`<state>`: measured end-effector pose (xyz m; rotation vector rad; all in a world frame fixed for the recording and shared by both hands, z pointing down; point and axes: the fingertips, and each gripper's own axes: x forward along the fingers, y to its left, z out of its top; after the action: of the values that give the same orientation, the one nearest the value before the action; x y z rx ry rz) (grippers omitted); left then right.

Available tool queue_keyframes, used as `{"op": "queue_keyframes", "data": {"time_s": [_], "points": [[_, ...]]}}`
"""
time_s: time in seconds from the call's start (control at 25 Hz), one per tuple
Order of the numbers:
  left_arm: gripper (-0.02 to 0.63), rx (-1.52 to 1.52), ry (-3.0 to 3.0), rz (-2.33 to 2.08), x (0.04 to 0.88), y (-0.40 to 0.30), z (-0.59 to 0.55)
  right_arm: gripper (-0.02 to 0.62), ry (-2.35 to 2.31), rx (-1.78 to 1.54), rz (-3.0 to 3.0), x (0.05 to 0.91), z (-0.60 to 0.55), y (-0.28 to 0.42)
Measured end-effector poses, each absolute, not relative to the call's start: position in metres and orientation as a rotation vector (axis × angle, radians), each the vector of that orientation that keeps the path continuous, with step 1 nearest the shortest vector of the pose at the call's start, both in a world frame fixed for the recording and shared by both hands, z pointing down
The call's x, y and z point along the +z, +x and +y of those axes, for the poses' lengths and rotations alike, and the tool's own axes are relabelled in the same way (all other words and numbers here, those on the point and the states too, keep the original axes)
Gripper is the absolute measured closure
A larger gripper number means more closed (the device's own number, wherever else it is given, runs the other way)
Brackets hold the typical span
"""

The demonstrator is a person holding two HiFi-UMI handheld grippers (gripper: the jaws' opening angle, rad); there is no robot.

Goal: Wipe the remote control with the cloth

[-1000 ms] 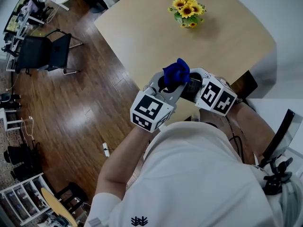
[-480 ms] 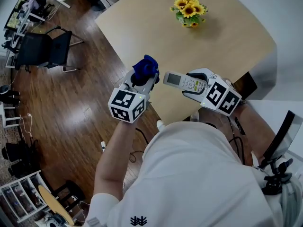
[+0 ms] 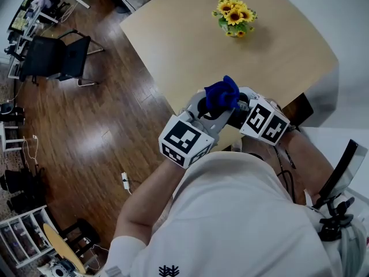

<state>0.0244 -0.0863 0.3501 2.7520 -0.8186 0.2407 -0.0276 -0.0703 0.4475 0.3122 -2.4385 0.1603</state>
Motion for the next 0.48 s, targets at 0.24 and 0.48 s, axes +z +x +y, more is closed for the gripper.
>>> {"op": "queue_keyframes", "data": {"time_s": [0.24,0.48], "points": [[0.497,0.324,2.803,-0.843,0.368,0.029,-0.083,0.333,0.290,0.121,-2.450,0.442,-0.066,-0.036],[0.497,0.346,2.720,-0.928,0.379,-0.012,-0.092,0.333,0.291,0.135,-2.457,0.443,-0.062,-0.033]]}}
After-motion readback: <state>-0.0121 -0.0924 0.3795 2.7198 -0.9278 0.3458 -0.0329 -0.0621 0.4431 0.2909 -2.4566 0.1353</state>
